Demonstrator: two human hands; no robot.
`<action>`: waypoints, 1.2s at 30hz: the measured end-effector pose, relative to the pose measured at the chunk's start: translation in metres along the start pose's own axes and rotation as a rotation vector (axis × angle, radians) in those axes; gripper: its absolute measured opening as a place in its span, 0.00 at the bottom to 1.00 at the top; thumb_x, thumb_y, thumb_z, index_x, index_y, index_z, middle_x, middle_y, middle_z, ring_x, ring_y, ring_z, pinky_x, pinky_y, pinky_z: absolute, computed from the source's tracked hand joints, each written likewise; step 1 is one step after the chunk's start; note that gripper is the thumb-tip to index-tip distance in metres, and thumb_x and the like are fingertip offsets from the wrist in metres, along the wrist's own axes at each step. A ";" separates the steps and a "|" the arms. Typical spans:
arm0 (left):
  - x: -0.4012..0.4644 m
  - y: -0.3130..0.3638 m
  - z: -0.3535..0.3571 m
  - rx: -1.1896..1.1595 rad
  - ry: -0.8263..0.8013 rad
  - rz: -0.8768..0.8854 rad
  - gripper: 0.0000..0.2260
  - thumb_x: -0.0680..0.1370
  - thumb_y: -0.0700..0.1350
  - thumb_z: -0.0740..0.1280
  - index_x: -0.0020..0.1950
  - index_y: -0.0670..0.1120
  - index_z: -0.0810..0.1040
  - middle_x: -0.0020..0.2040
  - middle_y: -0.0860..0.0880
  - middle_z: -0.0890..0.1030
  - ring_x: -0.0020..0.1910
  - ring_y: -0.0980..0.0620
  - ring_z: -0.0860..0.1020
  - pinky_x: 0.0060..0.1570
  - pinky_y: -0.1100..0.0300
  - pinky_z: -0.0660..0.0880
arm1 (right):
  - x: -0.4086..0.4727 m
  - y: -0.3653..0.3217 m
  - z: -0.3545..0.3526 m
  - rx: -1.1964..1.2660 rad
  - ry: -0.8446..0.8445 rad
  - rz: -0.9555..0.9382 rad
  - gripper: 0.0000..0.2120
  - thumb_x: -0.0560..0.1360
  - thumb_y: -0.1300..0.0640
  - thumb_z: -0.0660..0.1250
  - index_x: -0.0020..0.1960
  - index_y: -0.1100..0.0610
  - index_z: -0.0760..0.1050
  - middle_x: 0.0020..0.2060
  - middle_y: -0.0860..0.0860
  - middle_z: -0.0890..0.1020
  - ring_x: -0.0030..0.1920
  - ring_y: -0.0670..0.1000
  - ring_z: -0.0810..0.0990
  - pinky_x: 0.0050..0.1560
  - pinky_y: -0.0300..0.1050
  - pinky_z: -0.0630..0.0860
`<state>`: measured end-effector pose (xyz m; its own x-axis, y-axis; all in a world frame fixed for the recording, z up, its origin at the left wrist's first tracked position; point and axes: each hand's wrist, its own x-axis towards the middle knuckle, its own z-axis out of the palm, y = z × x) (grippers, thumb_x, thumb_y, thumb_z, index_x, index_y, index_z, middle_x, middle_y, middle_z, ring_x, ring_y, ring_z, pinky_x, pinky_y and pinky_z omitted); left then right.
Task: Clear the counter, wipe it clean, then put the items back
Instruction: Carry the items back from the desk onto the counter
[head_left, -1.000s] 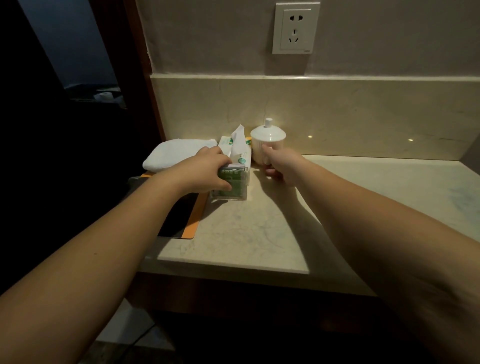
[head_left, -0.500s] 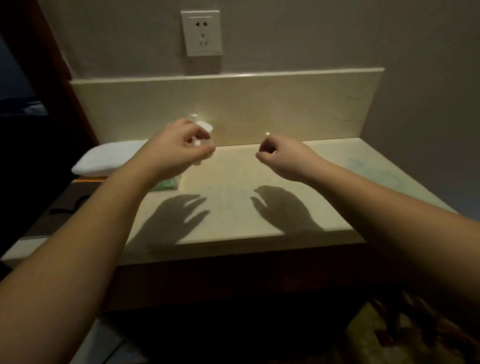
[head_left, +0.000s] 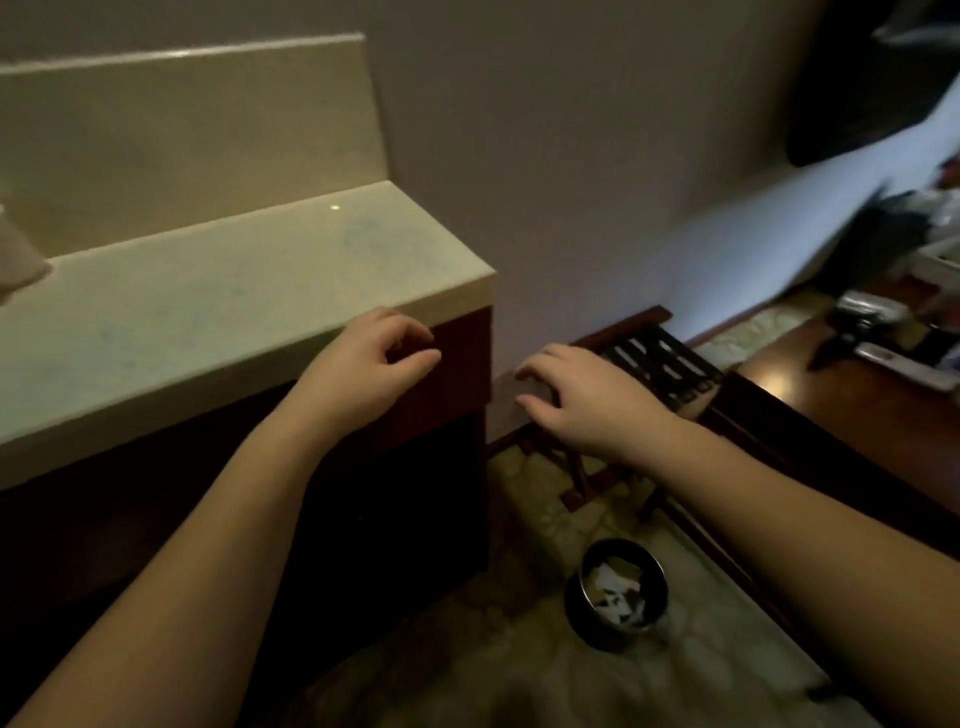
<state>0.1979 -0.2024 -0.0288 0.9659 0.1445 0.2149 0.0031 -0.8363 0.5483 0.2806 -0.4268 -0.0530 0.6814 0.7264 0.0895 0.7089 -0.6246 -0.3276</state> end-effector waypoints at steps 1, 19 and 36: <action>0.002 0.011 0.021 0.006 -0.040 0.005 0.10 0.78 0.50 0.68 0.57 0.49 0.80 0.54 0.54 0.75 0.54 0.55 0.74 0.53 0.60 0.69 | -0.019 0.018 0.005 0.002 -0.003 0.042 0.17 0.78 0.46 0.62 0.65 0.50 0.72 0.58 0.45 0.75 0.57 0.46 0.74 0.56 0.44 0.75; 0.028 0.144 0.313 0.033 -0.712 0.190 0.14 0.80 0.52 0.63 0.64 0.49 0.76 0.59 0.55 0.71 0.61 0.55 0.71 0.60 0.59 0.70 | -0.259 0.211 0.086 0.142 -0.097 0.839 0.17 0.79 0.48 0.58 0.66 0.50 0.71 0.61 0.48 0.74 0.61 0.50 0.72 0.60 0.46 0.71; 0.221 0.247 0.471 0.058 -0.787 0.346 0.12 0.79 0.50 0.64 0.62 0.51 0.77 0.60 0.54 0.73 0.56 0.55 0.73 0.56 0.56 0.75 | -0.261 0.400 0.036 0.240 -0.014 1.268 0.17 0.81 0.50 0.57 0.67 0.53 0.71 0.63 0.50 0.73 0.60 0.50 0.74 0.60 0.45 0.73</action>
<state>0.5341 -0.6262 -0.2263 0.8134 -0.5139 -0.2727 -0.3317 -0.7948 0.5083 0.3796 -0.8556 -0.2413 0.8479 -0.3290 -0.4156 -0.4793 -0.8107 -0.3361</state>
